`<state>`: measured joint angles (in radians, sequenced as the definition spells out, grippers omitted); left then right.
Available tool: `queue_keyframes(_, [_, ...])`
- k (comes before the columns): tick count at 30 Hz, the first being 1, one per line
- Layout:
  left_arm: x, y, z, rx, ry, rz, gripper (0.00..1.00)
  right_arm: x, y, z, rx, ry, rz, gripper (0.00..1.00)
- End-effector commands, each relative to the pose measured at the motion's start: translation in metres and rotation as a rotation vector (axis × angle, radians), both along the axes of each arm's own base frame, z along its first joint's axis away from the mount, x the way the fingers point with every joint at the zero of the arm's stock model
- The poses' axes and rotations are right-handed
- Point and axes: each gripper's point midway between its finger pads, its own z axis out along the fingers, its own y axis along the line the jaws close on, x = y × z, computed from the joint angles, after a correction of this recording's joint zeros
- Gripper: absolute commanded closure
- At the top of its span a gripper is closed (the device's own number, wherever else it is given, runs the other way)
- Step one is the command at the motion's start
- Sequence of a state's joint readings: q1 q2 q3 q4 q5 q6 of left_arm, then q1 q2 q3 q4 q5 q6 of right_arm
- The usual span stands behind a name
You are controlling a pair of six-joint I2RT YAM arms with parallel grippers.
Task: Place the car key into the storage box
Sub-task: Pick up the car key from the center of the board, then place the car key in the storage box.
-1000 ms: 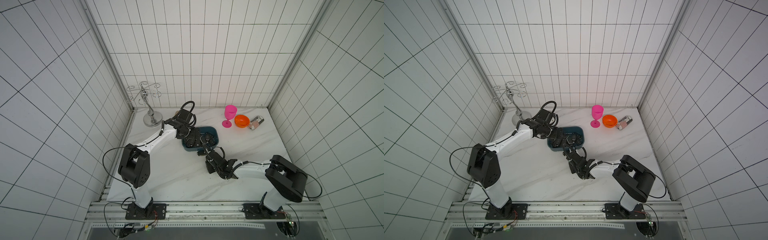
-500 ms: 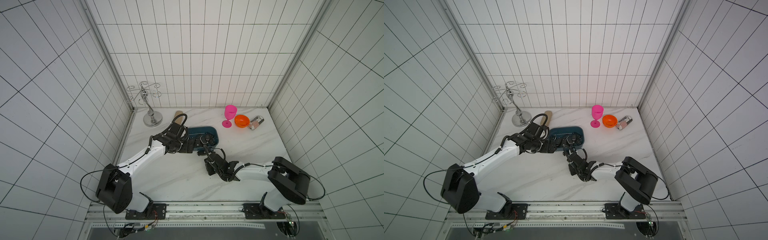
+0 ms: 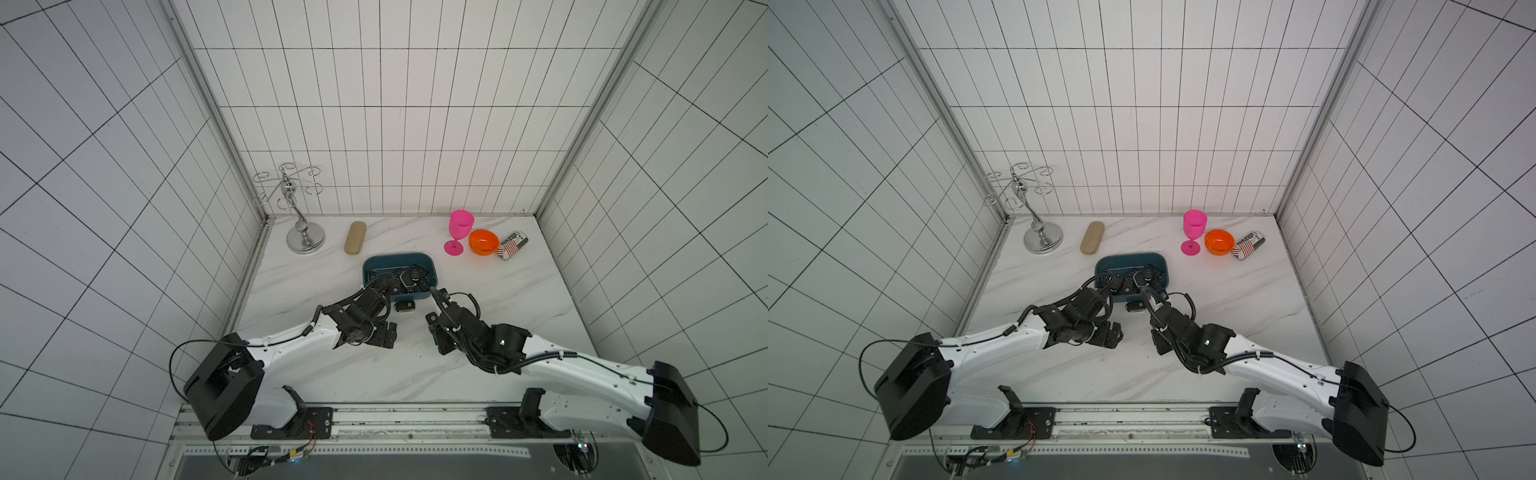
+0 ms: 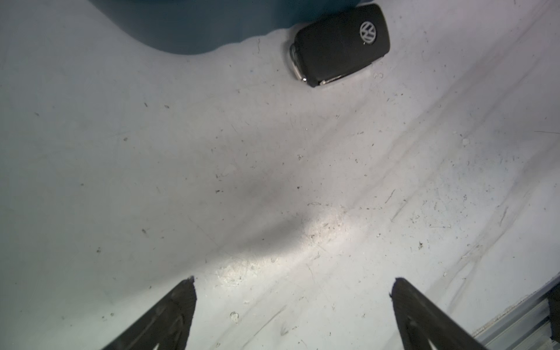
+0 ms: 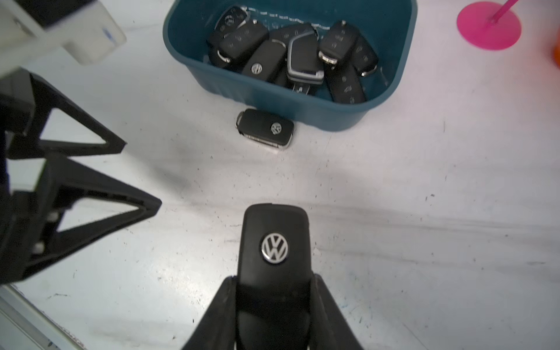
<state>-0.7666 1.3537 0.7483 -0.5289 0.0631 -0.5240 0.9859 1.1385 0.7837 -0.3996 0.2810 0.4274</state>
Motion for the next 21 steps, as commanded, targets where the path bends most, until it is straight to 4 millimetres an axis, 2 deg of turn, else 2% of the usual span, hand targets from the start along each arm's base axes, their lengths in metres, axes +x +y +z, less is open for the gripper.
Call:
queue_keyframes(1, [0.016,-0.004,0.023,-0.061,-0.117,0.047,0.02,0.035,0.008,0.040,-0.003,-0.074,0.003,0.68])
queue_keyframes(6, [0.013,0.007,0.037,-0.084,-0.183,0.068,0.02,0.082,0.035,0.051,0.042,-0.033,0.031,0.68])
queue_keyframes(11, [0.009,0.019,0.039,-0.085,-0.227,0.087,0.02,0.115,0.070,0.043,0.044,0.055,0.100,0.68])
queue_keyframes(15, [0.006,0.025,0.042,-0.092,-0.244,0.095,0.02,0.130,0.097,0.027,0.046,0.129,0.131,0.68])
queue_keyframes(21, [0.003,0.032,0.043,-0.092,-0.258,0.113,0.02,0.148,0.120,-0.009,0.038,0.211,0.131,0.68])
